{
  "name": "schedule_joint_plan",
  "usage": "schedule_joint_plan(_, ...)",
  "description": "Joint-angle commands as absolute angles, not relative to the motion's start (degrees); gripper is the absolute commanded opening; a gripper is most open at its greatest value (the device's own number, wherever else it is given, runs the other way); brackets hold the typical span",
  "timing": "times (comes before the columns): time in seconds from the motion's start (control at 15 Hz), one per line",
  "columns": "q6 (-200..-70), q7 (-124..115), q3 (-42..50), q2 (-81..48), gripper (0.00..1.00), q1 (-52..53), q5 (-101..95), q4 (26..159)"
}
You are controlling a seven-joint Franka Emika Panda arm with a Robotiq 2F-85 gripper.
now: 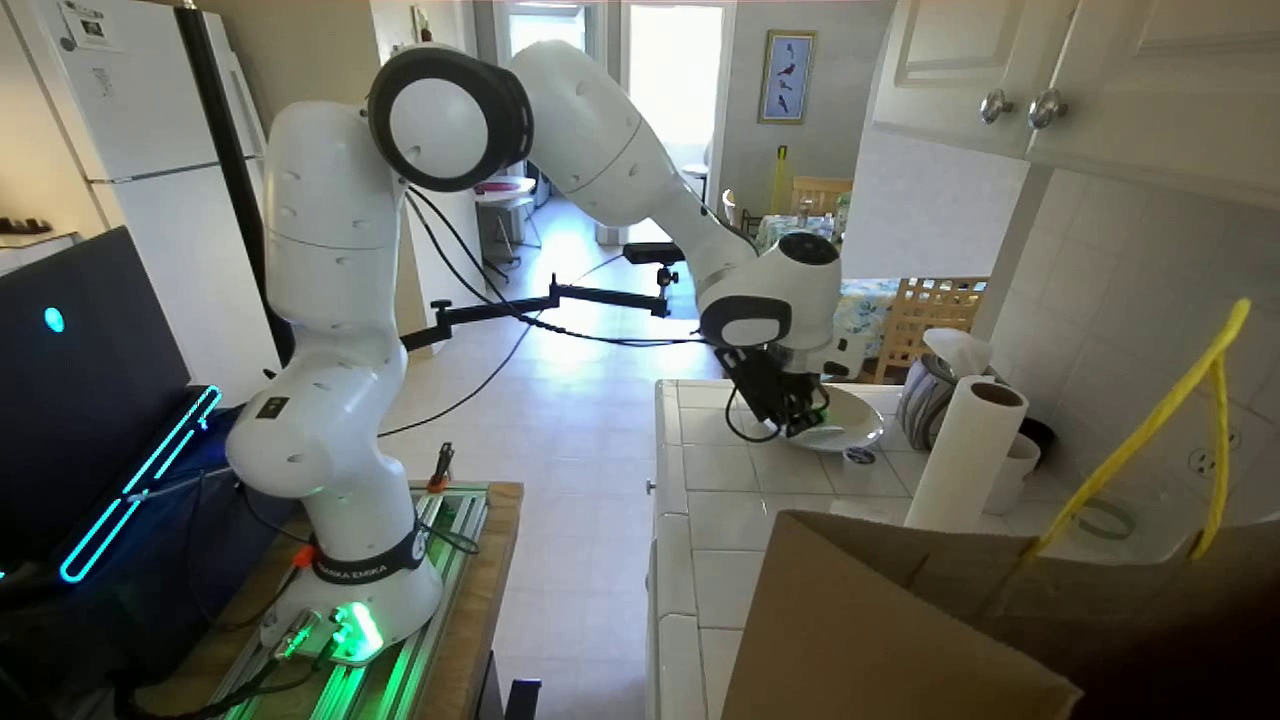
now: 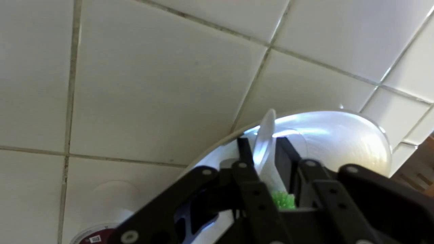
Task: Pick up the plastic knife and try to cut the green object on the plate
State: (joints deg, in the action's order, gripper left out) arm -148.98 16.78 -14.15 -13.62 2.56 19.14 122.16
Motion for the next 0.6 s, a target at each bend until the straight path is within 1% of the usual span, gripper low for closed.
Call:
schedule_joint_plan(0.0,-147.6,11.9,-11.3,-11.8,0.58,4.6,12.3,122.5)
schedule_joint_plan(0.13,-147.3,7.4,-9.2,-11.0,0.71,6.4,4.6,122.4)
schedule_joint_plan(0.33,-144.7,-0.1,-6.9,-8.7,0.93,9.6,-7.7,121.8)
schedule_joint_plan(0.4,-143.5,-1.7,-6.8,-8.1,0.98,10.4,-10.6,121.3)
schedule_joint_plan(0.53,-140.0,-5.0,-7.5,-6.7,1.0,11.9,-15.3,120.1)
